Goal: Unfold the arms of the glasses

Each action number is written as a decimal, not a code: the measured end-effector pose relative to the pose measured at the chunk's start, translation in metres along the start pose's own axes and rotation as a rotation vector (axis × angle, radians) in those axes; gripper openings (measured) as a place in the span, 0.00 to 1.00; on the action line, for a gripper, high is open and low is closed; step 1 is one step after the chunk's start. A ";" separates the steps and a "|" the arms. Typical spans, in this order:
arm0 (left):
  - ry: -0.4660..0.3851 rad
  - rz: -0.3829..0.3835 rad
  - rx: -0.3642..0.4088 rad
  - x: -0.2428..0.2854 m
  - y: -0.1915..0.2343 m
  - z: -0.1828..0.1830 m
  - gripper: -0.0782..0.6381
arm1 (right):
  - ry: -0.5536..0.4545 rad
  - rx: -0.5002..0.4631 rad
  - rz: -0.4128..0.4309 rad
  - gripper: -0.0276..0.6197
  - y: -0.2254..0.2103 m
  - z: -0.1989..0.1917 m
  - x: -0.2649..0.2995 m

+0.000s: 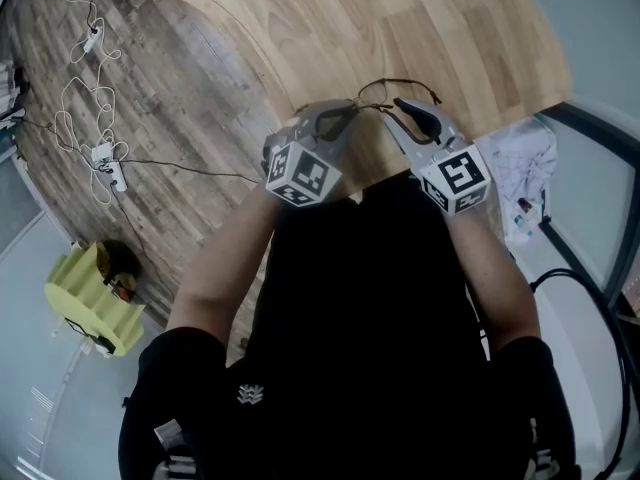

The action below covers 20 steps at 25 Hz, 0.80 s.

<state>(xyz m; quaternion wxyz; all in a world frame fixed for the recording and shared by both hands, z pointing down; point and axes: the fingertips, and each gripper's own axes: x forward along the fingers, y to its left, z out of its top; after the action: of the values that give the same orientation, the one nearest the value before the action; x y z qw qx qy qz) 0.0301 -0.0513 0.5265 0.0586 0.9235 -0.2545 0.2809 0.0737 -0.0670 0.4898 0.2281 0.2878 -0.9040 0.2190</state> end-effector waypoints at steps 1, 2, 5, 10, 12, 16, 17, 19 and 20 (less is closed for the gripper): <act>-0.005 0.001 -0.003 -0.001 -0.001 0.001 0.16 | 0.007 0.004 0.006 0.21 0.001 -0.001 0.001; -0.007 0.001 -0.006 -0.002 -0.002 0.001 0.16 | 0.009 0.006 0.013 0.20 0.002 -0.002 0.002; -0.011 -0.001 -0.012 -0.004 -0.003 -0.001 0.16 | 0.005 0.003 0.033 0.10 0.006 0.000 0.002; 0.003 0.006 -0.016 -0.003 -0.003 -0.004 0.16 | -0.004 -0.024 0.054 0.09 0.015 0.005 0.000; 0.009 0.011 -0.013 -0.004 -0.003 -0.005 0.17 | -0.013 -0.036 0.062 0.09 0.020 0.008 -0.001; 0.014 0.028 -0.018 -0.015 -0.002 -0.006 0.20 | -0.021 -0.071 0.069 0.08 0.031 0.016 0.001; 0.014 0.033 -0.024 -0.019 -0.001 -0.006 0.20 | -0.022 -0.078 0.071 0.08 0.033 0.018 0.002; 0.014 0.051 -0.038 -0.029 0.000 -0.008 0.21 | -0.021 -0.091 0.079 0.08 0.037 0.022 0.003; 0.014 0.063 -0.047 -0.035 0.001 -0.009 0.21 | -0.019 -0.098 0.082 0.08 0.039 0.024 0.004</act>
<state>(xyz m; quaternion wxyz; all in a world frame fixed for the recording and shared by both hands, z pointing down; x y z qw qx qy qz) 0.0001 -0.0343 0.5148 0.0730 0.9115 -0.2895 0.2829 0.0401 -0.0527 0.4629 0.2242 0.2409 -0.9268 0.1807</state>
